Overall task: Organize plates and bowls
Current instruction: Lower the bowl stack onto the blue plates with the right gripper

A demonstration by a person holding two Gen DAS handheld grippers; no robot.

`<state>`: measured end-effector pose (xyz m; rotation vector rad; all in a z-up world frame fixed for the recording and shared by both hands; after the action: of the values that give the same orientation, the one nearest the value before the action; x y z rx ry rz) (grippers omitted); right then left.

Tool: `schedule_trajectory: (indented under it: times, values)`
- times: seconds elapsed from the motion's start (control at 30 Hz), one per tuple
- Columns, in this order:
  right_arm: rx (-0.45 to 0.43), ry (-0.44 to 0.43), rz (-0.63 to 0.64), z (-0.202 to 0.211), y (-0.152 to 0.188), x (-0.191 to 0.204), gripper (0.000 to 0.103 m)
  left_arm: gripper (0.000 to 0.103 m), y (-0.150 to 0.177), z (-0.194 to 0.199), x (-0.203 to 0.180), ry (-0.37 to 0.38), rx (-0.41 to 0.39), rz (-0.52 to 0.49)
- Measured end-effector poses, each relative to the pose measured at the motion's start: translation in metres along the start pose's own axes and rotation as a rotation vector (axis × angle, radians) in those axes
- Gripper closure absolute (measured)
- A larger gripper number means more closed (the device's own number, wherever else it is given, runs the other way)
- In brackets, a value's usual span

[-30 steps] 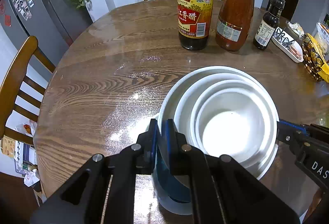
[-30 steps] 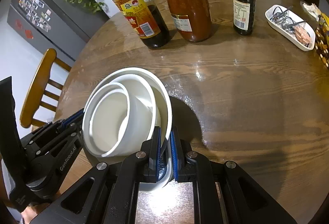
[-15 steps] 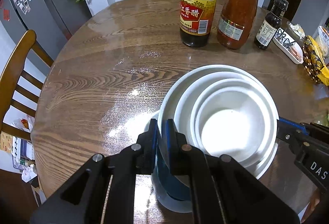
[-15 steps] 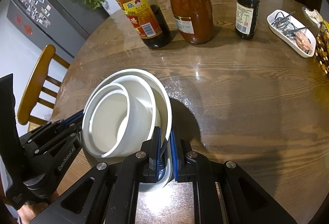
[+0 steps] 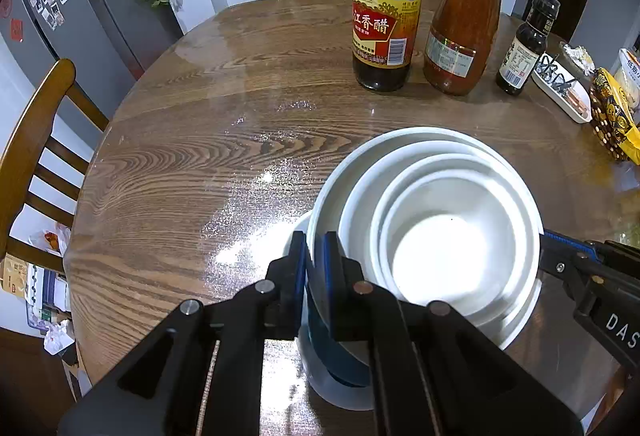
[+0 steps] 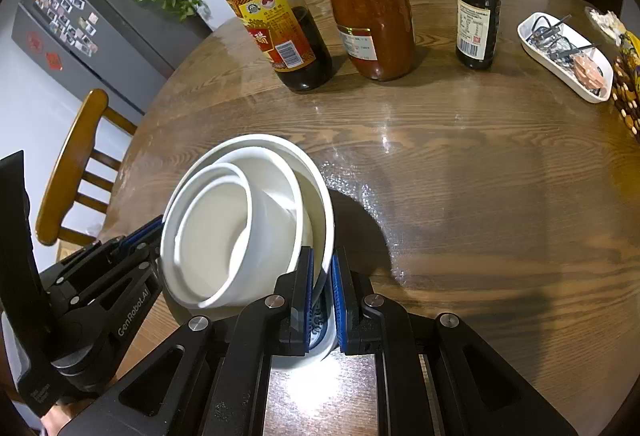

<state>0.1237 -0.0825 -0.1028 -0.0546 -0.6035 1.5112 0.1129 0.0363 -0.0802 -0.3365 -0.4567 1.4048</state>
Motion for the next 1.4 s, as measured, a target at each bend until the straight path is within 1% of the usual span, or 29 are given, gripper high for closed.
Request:
schedule_trajectory:
  times: [0.5,1.1,1.4]
  values:
    - [-0.002,-0.005,-0.003,-0.0004,0.0008,-0.0006,0.09,0.098,-0.0005,-0.0001,0.0011,-0.014,-0.012,-0.006]
    - [-0.007,0.015,0.021,0.0001,-0.0006,0.0002,0.09,0.097,0.0001,-0.0007,0.0007,-0.019,-0.011,-0.005]
    - [-0.01,0.019,0.023,0.0003,-0.0011,0.0006,0.09,0.094,0.0007,-0.0008,0.0028,-0.023,-0.012,-0.004]
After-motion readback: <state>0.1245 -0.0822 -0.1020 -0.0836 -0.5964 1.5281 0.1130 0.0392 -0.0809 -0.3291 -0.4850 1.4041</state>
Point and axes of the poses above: each gripper's, at about its wrist camera, not at the fingertips, and z roughly against the way its jaws point, x to its left, y to its underside, the point moved 8 cm from there along -z, roughly the way its jaws point, and after that the axes turned 1 degree about -z, right-handed, at the moved point
